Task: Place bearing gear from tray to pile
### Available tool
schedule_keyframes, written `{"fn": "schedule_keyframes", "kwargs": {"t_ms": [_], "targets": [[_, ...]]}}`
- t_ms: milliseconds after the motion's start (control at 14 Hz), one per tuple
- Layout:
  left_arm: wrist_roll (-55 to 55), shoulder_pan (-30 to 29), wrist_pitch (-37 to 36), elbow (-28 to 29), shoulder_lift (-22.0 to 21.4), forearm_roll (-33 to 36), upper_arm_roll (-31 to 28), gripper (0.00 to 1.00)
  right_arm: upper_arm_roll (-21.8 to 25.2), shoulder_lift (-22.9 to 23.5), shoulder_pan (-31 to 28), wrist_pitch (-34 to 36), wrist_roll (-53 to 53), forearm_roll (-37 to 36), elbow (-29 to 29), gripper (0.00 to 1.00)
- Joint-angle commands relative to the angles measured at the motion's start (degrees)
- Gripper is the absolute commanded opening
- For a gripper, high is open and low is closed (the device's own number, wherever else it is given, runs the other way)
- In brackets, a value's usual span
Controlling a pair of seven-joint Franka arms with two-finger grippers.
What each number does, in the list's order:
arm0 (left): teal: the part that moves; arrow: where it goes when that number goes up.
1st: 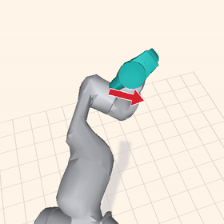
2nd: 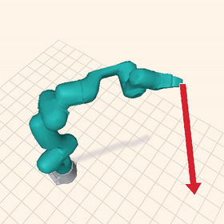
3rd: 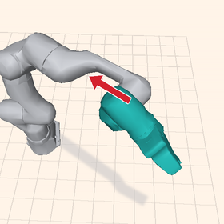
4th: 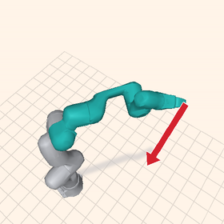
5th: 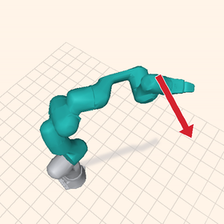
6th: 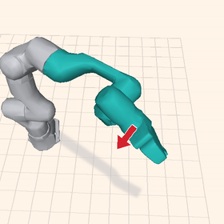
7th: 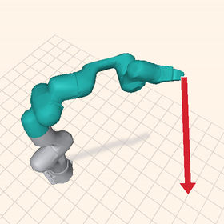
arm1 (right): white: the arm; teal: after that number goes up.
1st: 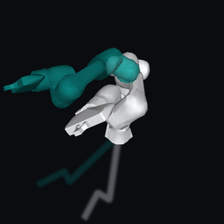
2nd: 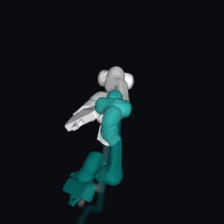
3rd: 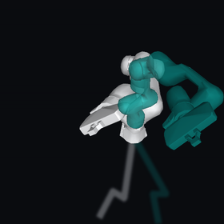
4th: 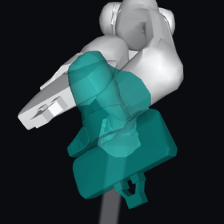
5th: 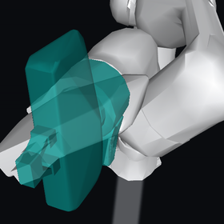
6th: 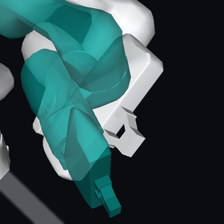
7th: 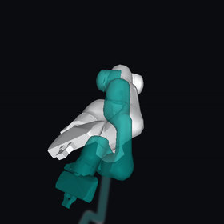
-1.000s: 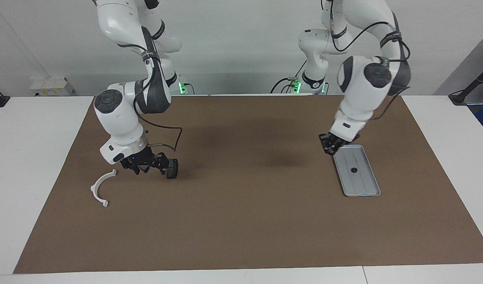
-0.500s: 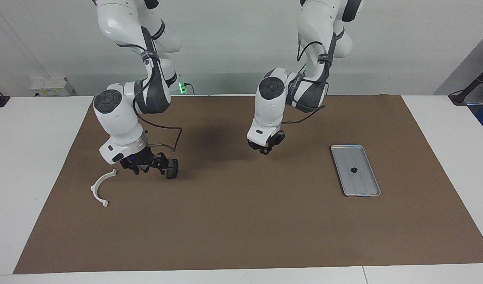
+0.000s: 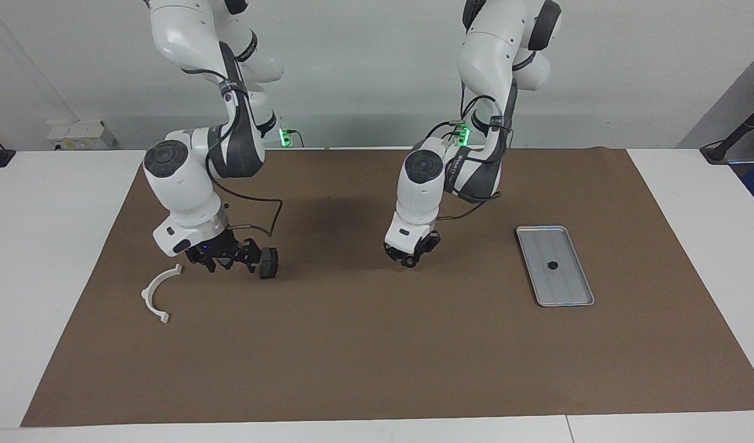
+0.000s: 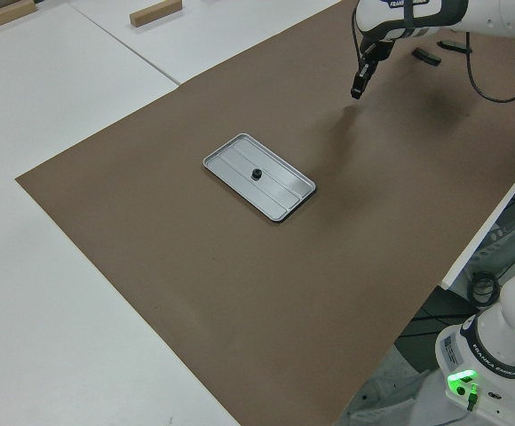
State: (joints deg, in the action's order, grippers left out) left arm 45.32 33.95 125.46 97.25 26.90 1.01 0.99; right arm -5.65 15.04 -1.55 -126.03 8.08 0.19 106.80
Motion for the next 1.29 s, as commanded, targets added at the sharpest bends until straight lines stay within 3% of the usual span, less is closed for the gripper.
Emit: {"fn": "schedule_keyframes", "kwargs": {"t_ms": [0,714,786,857,929,1071,1214], "targets": [[0.91,0.33,2.86,2.68,-0.71,0.92,-0.11,0.0,-0.5,-0.63,-1.0,-0.27,0.09,0.52,1.04,1.0],[1.18,0.59,6.73,7.08,-1.23,1.36,-0.2,0.0,-0.5,-0.81,-0.74,-0.27,0.18,0.52,1.48,1.0],[1.18,0.51,6.55,6.99,-1.32,1.36,-0.2,0.32,-0.5,-0.81,-0.74,-0.27,0.18,0.52,1.48,1.0],[1.0,0.42,5.94,6.73,-1.32,1.36,-0.2,0.93,-0.5,-0.81,-0.65,-0.19,0.27,0.52,1.48,1.0],[0.65,0.07,4.63,6.29,-1.41,1.36,-0.2,1.0,-0.5,-0.81,-0.65,-0.19,0.27,0.52,1.48,1.0],[-0.57,-2.11,-1.85,3.05,-2.19,1.28,-0.2,1.0,-0.5,-0.81,-0.56,-0.19,0.36,0.52,1.48,1.0],[-7.75,-6.51,-8.89,1.98,-7.0,-0.21,0.24,1.0,-0.5,-0.89,-0.3,-0.01,0.36,0.52,1.48,1.0]]}}
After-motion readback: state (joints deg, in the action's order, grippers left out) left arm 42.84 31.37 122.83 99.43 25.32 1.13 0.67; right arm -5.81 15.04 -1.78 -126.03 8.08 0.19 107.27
